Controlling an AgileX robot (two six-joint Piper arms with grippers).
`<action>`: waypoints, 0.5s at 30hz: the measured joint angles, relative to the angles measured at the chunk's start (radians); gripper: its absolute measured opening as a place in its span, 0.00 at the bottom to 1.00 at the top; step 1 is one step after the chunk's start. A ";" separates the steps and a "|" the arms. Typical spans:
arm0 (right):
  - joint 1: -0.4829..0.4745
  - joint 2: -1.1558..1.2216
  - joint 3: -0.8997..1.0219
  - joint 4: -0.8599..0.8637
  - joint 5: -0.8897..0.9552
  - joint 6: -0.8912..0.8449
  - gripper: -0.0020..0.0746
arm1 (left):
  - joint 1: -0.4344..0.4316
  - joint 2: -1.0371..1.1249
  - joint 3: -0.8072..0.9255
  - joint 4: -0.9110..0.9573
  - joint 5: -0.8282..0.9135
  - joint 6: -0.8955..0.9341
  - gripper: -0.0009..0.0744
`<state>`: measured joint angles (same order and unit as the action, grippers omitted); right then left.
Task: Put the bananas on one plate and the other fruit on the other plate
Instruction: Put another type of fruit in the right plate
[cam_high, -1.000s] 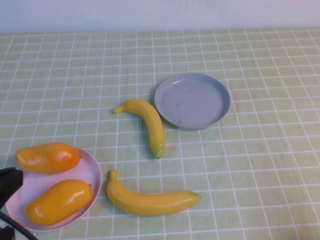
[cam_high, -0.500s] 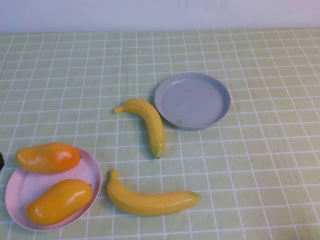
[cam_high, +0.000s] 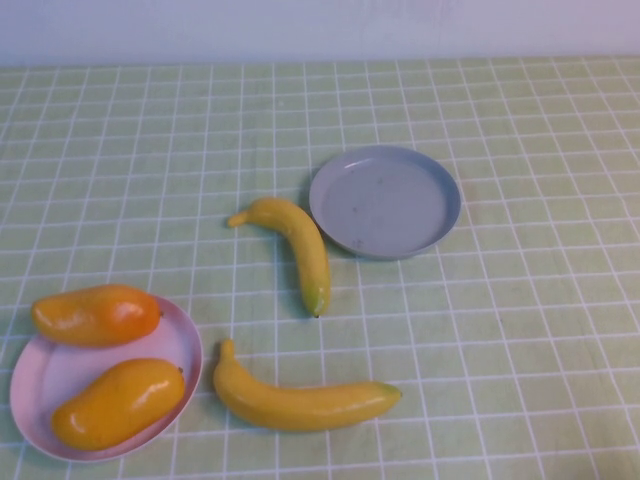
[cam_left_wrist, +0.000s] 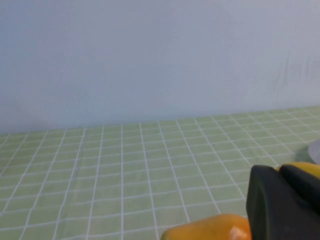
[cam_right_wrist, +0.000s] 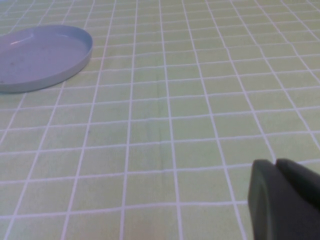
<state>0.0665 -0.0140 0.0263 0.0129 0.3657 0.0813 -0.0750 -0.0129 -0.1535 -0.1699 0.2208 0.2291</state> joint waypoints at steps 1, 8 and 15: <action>0.000 0.000 0.000 0.000 0.000 0.000 0.01 | 0.004 0.000 0.022 0.004 -0.021 -0.004 0.01; 0.000 0.000 0.000 0.000 0.000 0.000 0.01 | 0.008 0.000 0.170 0.023 -0.082 -0.080 0.01; 0.000 0.000 0.000 0.000 0.000 0.000 0.01 | 0.008 0.000 0.179 0.079 0.083 -0.134 0.01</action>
<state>0.0665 -0.0140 0.0263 0.0129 0.3657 0.0813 -0.0669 -0.0129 0.0259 -0.0912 0.3041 0.0955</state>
